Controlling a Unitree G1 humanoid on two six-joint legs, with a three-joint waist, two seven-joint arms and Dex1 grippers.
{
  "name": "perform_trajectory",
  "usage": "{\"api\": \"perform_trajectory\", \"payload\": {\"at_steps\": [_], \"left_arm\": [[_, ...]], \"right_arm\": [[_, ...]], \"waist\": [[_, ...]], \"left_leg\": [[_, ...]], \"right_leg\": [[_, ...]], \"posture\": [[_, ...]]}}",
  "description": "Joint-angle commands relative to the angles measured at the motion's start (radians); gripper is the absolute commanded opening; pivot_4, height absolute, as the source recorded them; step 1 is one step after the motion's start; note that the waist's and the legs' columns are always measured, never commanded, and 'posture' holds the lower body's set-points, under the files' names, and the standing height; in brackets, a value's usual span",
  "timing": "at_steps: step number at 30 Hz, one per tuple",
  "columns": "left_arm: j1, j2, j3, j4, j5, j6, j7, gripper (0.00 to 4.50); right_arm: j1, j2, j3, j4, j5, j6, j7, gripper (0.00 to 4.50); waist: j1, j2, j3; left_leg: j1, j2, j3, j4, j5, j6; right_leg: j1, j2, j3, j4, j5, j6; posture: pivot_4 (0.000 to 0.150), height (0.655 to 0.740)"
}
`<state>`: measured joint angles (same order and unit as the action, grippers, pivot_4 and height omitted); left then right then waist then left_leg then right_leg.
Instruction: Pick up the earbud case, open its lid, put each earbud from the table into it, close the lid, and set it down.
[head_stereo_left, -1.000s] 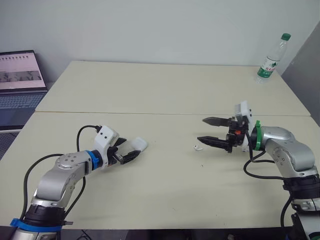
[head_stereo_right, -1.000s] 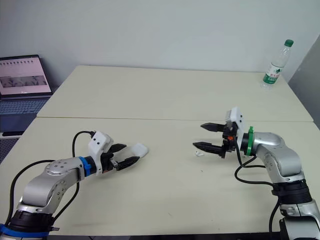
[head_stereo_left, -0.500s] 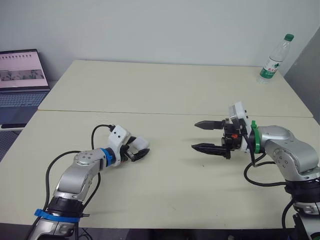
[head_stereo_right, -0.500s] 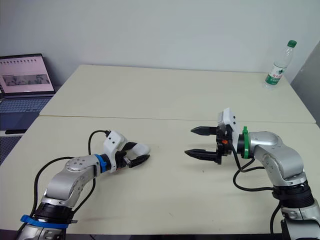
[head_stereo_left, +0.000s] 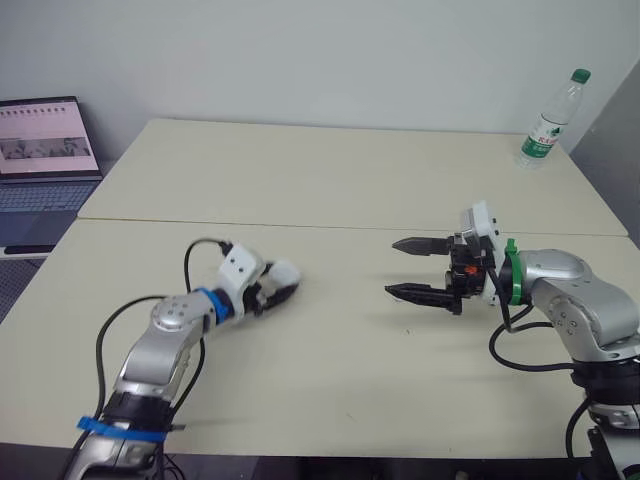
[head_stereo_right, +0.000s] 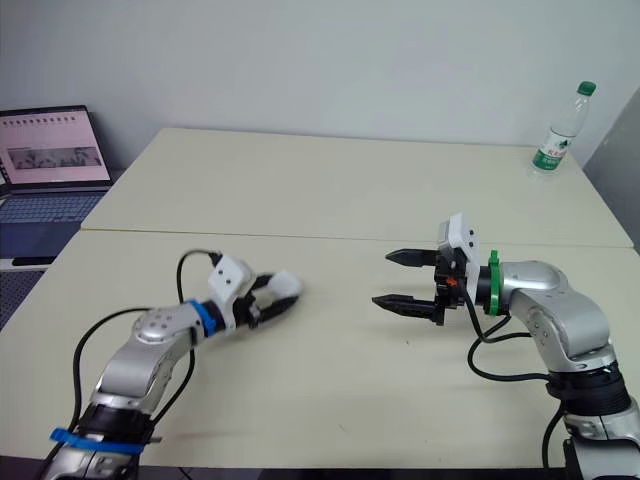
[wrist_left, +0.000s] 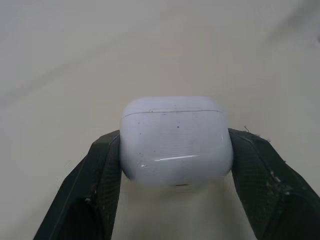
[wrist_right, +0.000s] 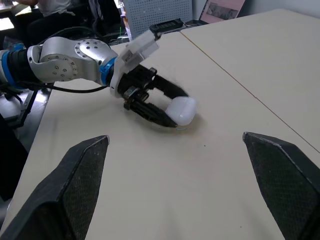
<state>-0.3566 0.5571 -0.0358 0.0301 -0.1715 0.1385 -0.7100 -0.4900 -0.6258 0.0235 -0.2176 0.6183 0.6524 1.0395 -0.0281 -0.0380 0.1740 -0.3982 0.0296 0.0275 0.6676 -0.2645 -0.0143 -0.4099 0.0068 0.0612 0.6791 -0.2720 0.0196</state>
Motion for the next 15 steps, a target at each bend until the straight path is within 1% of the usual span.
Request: {"api": "perform_trajectory", "payload": {"at_steps": [1,3,5,8,11,15], "left_arm": [[-0.092,0.033,-0.002,0.036,0.107,-0.339,-0.005,2.78],[-0.142,0.049,-0.029,0.106,0.175,-0.543,-0.004,2.78],[-0.189,0.06,-0.049,0.186,0.242,-0.737,0.017,2.78],[-0.248,0.071,-0.072,0.293,0.326,-0.962,0.058,2.78],[-0.298,0.077,-0.084,0.375,0.393,-1.113,0.109,2.78],[-0.341,0.069,-0.097,0.448,0.439,-1.2,0.158,2.78]], "right_arm": [[-0.053,0.021,-0.039,0.021,0.058,0.069,-0.041,4.5],[-0.076,0.036,-0.019,0.051,0.048,0.086,-0.052,4.5],[-0.098,0.055,0.028,0.087,-0.011,0.065,-0.076,4.5],[-0.141,0.116,0.037,0.123,-0.013,0.102,-0.134,4.5],[-0.176,0.175,0.036,0.121,0.006,0.164,-0.189,4.5],[-0.198,0.236,0.013,0.101,0.044,0.253,-0.259,4.5]], "waist": [[0.0,0.0,0.0],[0.0,0.0,0.0],[-0.001,0.0,0.0],[-0.002,0.0,0.0],[-0.003,0.0,0.0],[-0.002,0.0,0.0]], "left_leg": [[0.0,0.0,0.001,0.0,0.0,0.0],[0.001,-0.001,0.002,-0.001,0.0,0.0],[0.001,-0.001,0.003,-0.002,0.0,0.0],[-0.001,0.0,0.003,-0.003,0.0,0.0],[-0.003,0.0,0.004,-0.002,0.0,0.0],[-0.003,0.0,0.004,-0.002,0.0,0.0]], "right_leg": [[0.0,0.0,0.001,0.0,0.0,0.0],[0.0,-0.001,0.001,-0.001,0.0,0.0],[0.0,-0.001,0.002,-0.001,0.0,0.0],[-0.002,-0.001,0.002,-0.001,0.0,0.0],[-0.006,-0.001,0.003,0.001,0.0,0.0],[-0.006,-0.001,0.002,0.001,0.0,0.0]], "posture": [[0.15,0.74],[0.15,0.74],[0.15,0.74],[0.15,0.74],[0.15,0.74],[0.15,0.74]]}}
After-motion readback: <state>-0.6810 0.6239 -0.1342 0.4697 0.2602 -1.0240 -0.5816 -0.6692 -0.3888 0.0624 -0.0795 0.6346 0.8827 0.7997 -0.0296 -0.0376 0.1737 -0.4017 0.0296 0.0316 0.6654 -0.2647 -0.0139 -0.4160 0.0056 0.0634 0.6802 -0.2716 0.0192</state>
